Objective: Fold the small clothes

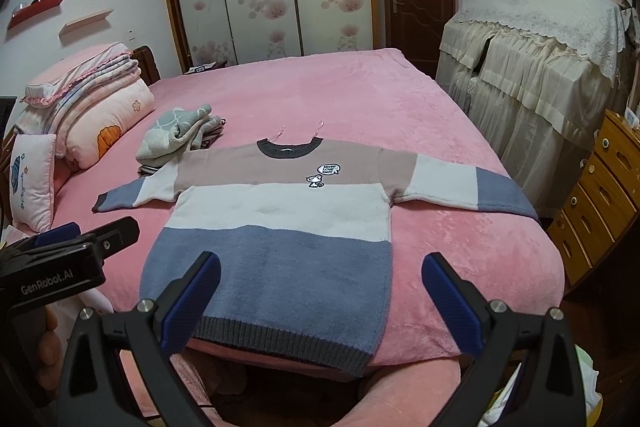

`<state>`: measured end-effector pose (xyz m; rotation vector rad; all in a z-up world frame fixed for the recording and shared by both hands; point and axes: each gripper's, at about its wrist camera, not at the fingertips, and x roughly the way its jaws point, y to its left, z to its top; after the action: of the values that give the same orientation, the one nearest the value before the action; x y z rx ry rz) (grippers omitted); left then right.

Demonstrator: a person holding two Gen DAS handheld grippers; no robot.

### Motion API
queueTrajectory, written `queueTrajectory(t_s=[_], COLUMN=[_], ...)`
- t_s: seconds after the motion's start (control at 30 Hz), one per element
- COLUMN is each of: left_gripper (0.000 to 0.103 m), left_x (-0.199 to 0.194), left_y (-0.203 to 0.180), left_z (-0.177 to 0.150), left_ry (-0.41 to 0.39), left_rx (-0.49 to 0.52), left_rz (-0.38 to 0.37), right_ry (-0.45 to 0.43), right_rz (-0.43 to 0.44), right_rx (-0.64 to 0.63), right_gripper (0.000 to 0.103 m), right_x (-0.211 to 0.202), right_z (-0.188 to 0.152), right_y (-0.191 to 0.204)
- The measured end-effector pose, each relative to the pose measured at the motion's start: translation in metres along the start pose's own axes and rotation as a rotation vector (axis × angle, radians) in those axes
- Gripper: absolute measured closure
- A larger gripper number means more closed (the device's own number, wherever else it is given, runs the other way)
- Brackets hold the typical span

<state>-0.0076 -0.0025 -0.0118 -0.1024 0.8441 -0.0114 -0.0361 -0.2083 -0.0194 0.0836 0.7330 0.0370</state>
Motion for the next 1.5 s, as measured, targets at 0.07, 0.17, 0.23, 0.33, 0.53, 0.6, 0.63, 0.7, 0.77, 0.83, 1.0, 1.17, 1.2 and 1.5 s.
queueTrajectory(t_s=[0.07, 0.17, 0.23, 0.33, 0.53, 0.6, 0.63, 0.7, 0.77, 0.83, 1.0, 1.17, 1.2, 1.5], left_gripper=[0.0, 0.0, 0.0, 0.0, 0.0, 0.0, 0.0, 0.0, 0.0, 0.0, 0.0, 0.0, 0.0, 0.0], left_x=[0.001, 0.001, 0.001, 0.002, 0.005, 0.006, 0.007, 0.009, 0.011, 0.013, 0.018, 0.02, 0.02, 0.025], left_y=[0.001, 0.001, 0.001, -0.002, -0.006, -0.009, -0.011, -0.014, -0.017, -0.02, -0.027, -0.033, -0.034, -0.065], left_z=[0.0, 0.0, -0.001, -0.002, -0.003, -0.003, -0.002, -0.002, -0.001, 0.0, 0.002, 0.007, 0.009, 0.026], left_ry=[0.002, 0.003, 0.004, 0.004, 0.009, 0.01, 0.012, 0.015, 0.018, 0.023, 0.029, 0.004, -0.009, -0.048], left_rx=[-0.003, -0.003, 0.001, 0.009, 0.022, 0.029, 0.033, 0.043, 0.052, 0.06, 0.073, 0.089, 0.098, 0.178], left_rz=[0.001, 0.002, 0.002, 0.006, 0.007, 0.006, 0.006, 0.008, 0.007, 0.008, 0.004, 0.003, 0.002, -0.076], right_ry=[0.002, 0.004, 0.005, 0.007, 0.006, 0.002, 0.001, 0.002, 0.005, 0.006, 0.004, 0.005, 0.003, -0.021], right_rz=[0.002, 0.006, 0.008, 0.007, -0.002, -0.01, -0.012, -0.011, -0.011, -0.011, -0.004, 0.003, 0.008, 0.009], right_rx=[0.004, 0.011, 0.015, 0.02, 0.032, 0.031, 0.032, 0.034, 0.036, 0.038, 0.049, 0.08, 0.089, 0.119], right_gripper=[0.002, 0.002, 0.002, 0.002, 0.002, 0.002, 0.002, 0.002, 0.002, 0.002, 0.002, 0.002, 0.002, 0.002], right_x=[0.0, 0.0, 0.001, 0.003, 0.005, 0.005, 0.005, 0.006, 0.007, 0.009, 0.014, 0.019, 0.02, 0.025], right_z=[0.0, -0.001, -0.001, -0.001, -0.002, -0.001, -0.001, -0.001, -0.001, 0.0, 0.0, 0.004, 0.006, 0.022], right_y=[0.0, -0.003, -0.005, -0.008, -0.017, -0.019, -0.02, -0.022, -0.024, -0.027, -0.034, -0.049, -0.053, -0.079])
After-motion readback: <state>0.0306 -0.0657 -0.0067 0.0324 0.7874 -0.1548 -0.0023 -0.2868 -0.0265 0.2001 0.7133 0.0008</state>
